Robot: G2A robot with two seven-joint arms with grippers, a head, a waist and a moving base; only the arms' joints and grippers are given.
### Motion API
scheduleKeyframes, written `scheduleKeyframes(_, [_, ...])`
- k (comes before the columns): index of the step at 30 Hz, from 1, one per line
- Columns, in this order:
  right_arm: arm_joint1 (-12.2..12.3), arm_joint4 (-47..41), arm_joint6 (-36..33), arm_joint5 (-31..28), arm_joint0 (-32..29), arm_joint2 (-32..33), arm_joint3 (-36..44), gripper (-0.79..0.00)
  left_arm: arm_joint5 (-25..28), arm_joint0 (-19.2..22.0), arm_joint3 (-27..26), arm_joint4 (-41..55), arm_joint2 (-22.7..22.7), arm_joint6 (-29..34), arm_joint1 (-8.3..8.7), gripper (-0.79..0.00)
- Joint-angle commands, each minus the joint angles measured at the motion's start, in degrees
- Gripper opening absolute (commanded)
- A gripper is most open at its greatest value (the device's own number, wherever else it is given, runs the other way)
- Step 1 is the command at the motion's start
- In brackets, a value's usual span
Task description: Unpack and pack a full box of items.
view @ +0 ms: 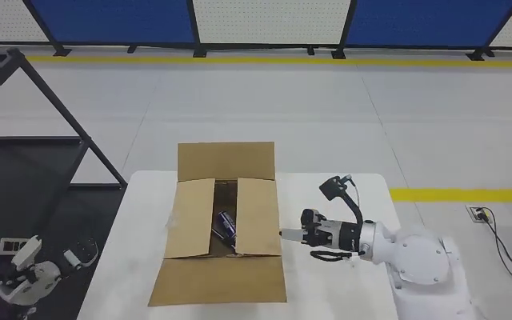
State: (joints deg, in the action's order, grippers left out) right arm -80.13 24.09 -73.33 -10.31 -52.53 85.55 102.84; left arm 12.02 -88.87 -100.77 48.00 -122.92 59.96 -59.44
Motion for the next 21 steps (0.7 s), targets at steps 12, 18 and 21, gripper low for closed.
scheduleKeyframes(12, [0.8, -5.3, -3.8, -0.1, -1.9, 1.6, -1.7, 0.000, -2.5, 1.5, 1.6, -3.1, 2.6, -5.3, 0.03, 0.000])
scheduleKeyframes(18, [2.5, -9.3, -11.8, -1.1, -7.2, 5.7, -4.0, 0.000, -7.2, 10.7, 8.3, -6.4, 6.5, -7.0, 0.96, 0.000])
scheduleKeyframes(21, [3.3, -14.9, -14.7, -2.4, -11.2, 6.7, -4.5, 0.000, -8.3, 16.3, 11.7, -9.3, 9.1, -5.9, 1.53, 0.000])
